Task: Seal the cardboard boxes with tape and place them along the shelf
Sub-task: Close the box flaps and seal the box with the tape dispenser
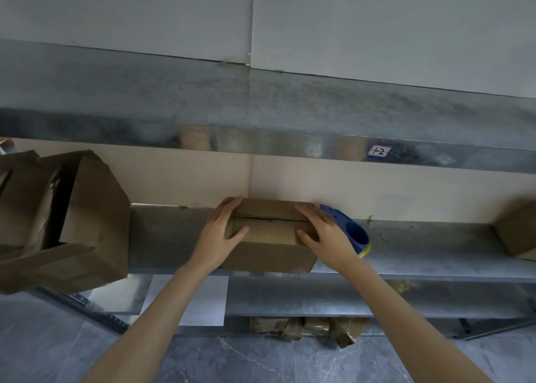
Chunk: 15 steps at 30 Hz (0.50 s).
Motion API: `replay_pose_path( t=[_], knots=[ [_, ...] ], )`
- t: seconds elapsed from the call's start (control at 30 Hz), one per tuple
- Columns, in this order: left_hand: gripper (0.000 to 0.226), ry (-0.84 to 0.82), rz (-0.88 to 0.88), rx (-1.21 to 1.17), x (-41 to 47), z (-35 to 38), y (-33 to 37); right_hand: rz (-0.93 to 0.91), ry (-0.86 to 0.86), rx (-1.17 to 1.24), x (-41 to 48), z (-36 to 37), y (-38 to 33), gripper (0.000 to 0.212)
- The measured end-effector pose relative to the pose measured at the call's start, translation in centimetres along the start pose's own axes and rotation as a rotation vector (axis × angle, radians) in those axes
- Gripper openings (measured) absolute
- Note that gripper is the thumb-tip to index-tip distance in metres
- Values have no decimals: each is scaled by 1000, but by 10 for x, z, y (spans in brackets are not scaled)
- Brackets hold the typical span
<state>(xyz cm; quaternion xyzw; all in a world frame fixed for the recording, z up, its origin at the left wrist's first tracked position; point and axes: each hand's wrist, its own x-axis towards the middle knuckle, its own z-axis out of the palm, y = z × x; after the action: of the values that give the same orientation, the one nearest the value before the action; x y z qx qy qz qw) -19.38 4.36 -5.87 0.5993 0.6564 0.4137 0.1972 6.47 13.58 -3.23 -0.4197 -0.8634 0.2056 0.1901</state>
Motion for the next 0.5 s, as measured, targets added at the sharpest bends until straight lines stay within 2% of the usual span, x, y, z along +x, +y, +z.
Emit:
replay_pose_path(
  t=[0.1, 0.2, 0.3, 0.43, 0.5],
  knots=[
    [52, 69, 35, 59, 2, 6, 1, 31, 54, -53, 1, 6, 1, 38],
    [42, 116, 95, 198, 8, 14, 3, 84, 101, -28, 8, 12, -3, 32],
    [43, 89, 67, 163, 13, 24, 7, 92, 57, -18, 15, 19, -9, 40],
    [44, 107, 60, 147, 9, 32, 9, 60, -32, -140, 15, 23, -7, 48],
    [44, 125, 71, 147, 7, 34, 9, 61, -29, -52, 14, 18, -4, 45]
  ],
)
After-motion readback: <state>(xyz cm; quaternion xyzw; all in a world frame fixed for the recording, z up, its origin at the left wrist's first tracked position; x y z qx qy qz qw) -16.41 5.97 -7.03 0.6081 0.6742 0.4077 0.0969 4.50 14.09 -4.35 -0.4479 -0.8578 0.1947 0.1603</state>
